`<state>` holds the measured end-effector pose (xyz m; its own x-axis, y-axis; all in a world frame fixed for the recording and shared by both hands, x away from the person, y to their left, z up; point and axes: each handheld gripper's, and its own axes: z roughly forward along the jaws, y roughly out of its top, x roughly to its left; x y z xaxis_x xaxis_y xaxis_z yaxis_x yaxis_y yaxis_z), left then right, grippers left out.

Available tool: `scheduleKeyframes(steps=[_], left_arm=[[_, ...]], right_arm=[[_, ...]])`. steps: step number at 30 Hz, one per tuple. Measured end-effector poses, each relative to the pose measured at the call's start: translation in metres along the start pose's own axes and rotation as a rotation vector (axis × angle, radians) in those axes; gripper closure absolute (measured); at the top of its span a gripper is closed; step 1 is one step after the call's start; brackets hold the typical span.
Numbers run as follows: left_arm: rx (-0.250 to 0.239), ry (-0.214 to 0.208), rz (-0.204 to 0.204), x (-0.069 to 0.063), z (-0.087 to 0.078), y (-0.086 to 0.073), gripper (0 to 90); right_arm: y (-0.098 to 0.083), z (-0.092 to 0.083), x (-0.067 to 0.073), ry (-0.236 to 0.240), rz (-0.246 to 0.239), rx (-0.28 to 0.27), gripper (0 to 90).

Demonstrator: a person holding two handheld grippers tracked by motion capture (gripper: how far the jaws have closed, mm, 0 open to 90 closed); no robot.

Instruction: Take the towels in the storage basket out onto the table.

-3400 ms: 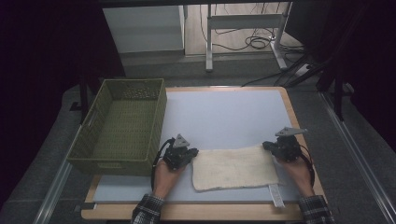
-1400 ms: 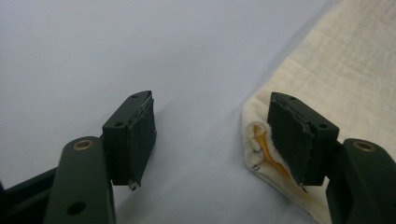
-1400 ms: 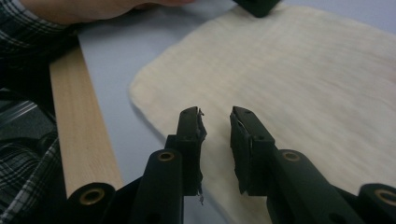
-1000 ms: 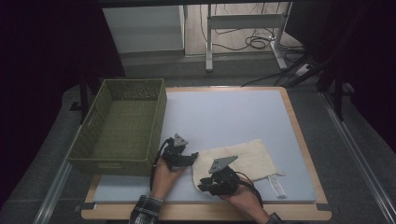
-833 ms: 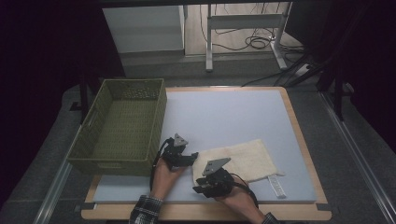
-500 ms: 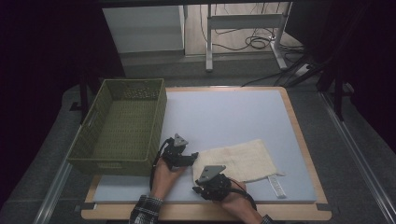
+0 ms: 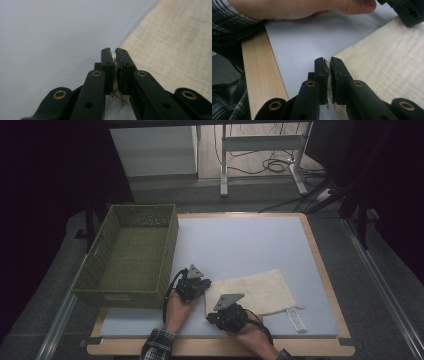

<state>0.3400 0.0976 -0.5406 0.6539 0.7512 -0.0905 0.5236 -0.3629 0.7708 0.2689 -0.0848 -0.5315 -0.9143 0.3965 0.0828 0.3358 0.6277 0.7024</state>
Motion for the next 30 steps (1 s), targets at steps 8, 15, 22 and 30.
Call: scheduleKeyframes(steps=[8, 15, 22, 30], left_arm=[[-0.051, 0.013, -0.005, -0.002, -0.012, 0.010, 85.6], [-0.069, -0.007, 0.018, -0.005, -0.008, 0.026, 85.4], [-0.081, -0.027, 0.081, -0.019, 0.004, 0.047, 85.1], [-0.088, -0.051, 0.104, -0.027, 0.017, 0.060, 84.6]], right_arm=[[0.012, -0.017, -0.004, 0.032, 0.007, -0.072, 84.0], [0.008, -0.037, -0.016, 0.018, 0.039, -0.109, 83.9], [-0.002, -0.057, -0.026, -0.016, 0.064, -0.135, 83.9], [-0.019, -0.075, -0.041, -0.045, 0.118, -0.160, 83.8]])
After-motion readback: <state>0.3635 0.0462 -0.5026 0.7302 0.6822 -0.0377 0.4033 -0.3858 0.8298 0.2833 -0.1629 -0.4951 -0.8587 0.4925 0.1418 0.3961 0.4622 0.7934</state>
